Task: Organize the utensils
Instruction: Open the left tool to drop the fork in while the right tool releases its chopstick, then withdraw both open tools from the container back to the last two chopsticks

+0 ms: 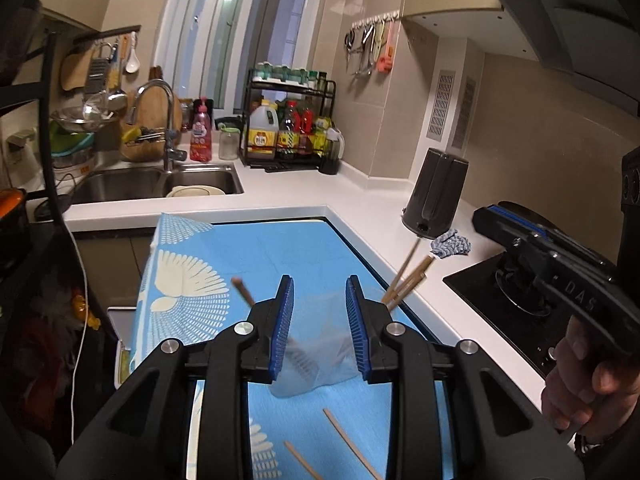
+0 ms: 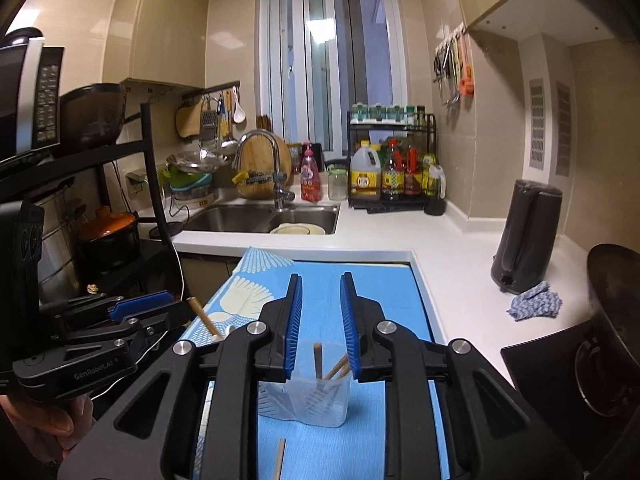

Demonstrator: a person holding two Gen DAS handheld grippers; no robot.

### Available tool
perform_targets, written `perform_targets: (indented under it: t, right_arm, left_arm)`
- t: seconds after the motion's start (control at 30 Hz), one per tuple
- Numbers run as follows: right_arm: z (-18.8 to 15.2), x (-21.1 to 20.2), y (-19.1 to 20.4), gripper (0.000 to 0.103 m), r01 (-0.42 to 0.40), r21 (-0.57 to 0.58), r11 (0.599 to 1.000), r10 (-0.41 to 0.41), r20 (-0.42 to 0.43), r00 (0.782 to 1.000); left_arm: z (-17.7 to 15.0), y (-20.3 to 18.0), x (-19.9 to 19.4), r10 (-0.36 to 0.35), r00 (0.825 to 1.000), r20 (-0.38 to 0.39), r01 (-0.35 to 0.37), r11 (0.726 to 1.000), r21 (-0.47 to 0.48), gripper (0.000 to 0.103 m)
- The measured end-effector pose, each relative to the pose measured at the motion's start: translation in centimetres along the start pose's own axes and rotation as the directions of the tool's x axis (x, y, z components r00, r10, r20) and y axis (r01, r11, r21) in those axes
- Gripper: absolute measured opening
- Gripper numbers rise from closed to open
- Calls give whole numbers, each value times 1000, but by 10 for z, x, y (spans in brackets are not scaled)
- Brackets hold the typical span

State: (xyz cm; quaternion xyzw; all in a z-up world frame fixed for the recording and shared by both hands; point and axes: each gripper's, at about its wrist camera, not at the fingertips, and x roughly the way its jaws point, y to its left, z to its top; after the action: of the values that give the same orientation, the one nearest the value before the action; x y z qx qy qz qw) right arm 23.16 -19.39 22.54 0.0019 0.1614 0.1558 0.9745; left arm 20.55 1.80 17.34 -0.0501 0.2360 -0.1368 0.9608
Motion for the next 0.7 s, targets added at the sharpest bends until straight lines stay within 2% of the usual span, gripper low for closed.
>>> perform_targets:
  t: [0.07,0.17,0.37,0.57,0.7]
  right_arm:
    - [-8,-22,4,22,1,-16,1000,-1,24,1000]
    - [-27,-47,10,22,3,-32,999,-1,39,999]
    - [-86,-77,23,23,8,-34,999,-8,12,1000]
    - [-161,-78,29,23,8,23,1000,-5,-96,995]
    - [-217,-68,29,23,11,60,998,1,-203,979]
  left_arm:
    - [-15,-1,-15,20,1000,13,-20,1000,-7,34]
    - [-43,0,-31,46,999,13,-46,999,-24,34]
    - [-110,6,-43,93,994,-54,-97,993,-74,34]
    - [-171,7,-50,169,982,-83,-175,982,-73,34]
    - [-207,10,-55,200,975,-100,-210,972,-103,34]
